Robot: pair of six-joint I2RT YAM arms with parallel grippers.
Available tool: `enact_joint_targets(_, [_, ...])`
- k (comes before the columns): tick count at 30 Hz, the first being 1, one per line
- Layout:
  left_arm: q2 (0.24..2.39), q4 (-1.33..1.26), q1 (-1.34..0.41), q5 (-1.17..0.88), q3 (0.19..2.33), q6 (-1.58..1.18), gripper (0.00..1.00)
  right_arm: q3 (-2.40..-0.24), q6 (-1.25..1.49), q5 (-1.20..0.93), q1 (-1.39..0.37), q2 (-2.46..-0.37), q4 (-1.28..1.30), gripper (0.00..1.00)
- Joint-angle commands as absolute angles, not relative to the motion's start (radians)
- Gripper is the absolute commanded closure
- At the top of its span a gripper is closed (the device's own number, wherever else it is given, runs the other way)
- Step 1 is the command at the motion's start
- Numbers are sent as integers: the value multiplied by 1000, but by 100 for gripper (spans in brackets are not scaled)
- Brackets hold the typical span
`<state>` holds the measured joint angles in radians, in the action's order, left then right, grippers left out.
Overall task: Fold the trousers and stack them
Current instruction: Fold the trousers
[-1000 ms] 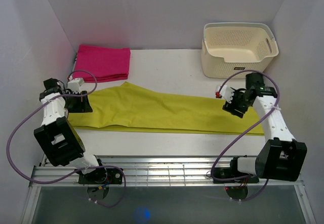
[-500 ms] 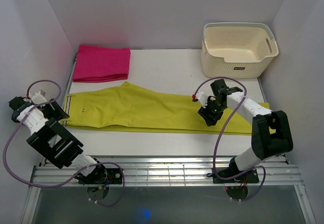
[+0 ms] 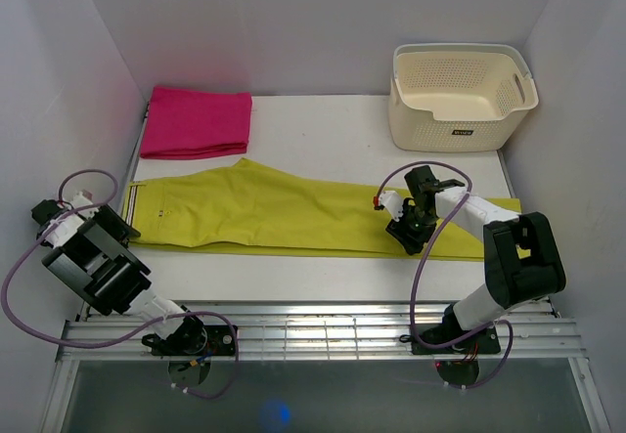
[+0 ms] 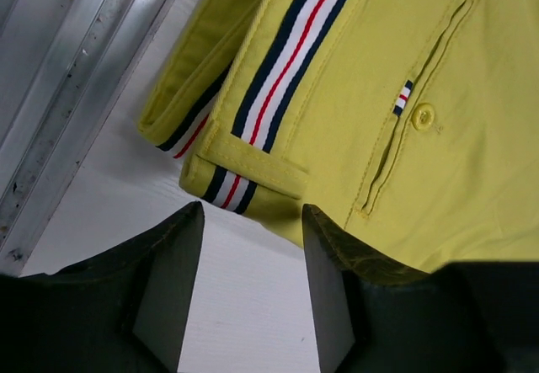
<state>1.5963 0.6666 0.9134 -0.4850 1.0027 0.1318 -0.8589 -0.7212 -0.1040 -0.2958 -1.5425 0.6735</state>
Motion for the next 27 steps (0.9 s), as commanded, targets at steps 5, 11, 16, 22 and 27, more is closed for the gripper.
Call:
enact_joint_targets(5, [1626, 537, 914, -500, 1008, 81, 63, -787, -762, 30, -290, -1578, 603, 46])
enact_joint_targets(11, [1577, 514, 913, -440, 1019, 161, 94, -764, -775, 75, -288, -1582, 584, 47])
enact_joint_targets(16, [1491, 422, 913, -385, 956, 238, 100, -739, -799, 106, -288, -1579, 581, 49])
enact_joint_targets(22, [1554, 357, 913, -289, 911, 353, 97, -713, -841, 133, -276, -1560, 587, 50])
enact_joint_targets(27, [1541, 452, 911, -363, 914, 448, 59, -735, -859, 101, -276, -1539, 646, 52])
